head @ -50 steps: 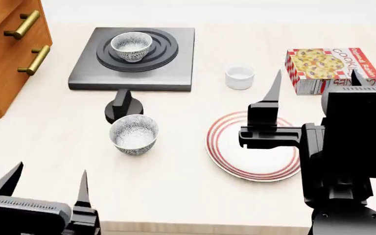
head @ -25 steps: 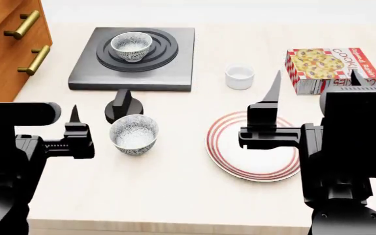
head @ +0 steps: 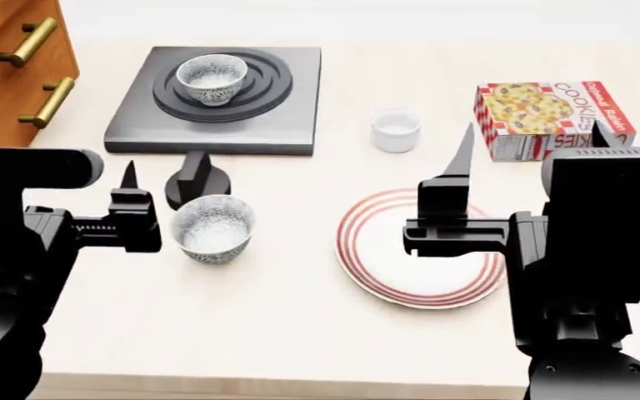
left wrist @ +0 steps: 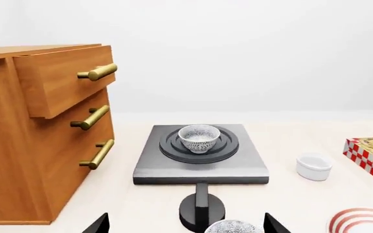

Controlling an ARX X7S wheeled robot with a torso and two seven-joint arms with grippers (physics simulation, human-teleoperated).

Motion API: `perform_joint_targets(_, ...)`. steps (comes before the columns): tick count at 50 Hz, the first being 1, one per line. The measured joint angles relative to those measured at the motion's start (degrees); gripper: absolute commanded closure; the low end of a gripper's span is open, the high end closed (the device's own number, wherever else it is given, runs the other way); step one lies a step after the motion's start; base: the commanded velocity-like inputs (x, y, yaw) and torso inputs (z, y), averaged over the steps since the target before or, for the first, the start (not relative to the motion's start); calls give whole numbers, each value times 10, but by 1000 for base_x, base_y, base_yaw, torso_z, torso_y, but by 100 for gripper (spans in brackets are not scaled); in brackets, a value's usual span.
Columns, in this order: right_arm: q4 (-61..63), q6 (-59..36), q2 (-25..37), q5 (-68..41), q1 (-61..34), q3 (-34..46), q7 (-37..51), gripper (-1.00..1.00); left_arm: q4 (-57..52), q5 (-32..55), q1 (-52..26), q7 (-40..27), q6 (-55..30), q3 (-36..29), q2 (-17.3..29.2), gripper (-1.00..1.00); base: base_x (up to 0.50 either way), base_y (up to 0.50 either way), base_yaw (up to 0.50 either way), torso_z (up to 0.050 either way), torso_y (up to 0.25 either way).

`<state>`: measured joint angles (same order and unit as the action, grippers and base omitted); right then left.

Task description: Pick the akita bowl on the stove and place it on the plate.

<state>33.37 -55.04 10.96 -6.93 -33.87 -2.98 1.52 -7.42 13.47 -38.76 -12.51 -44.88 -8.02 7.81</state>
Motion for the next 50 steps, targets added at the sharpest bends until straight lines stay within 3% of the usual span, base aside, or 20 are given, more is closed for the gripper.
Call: perform_joint_targets(50, 0, -1, 9, -14, 1, 2, 14, -100, 2, 19, 3, -7, 6, -21, 13, -100, 0, -220, 0, 0, 0)
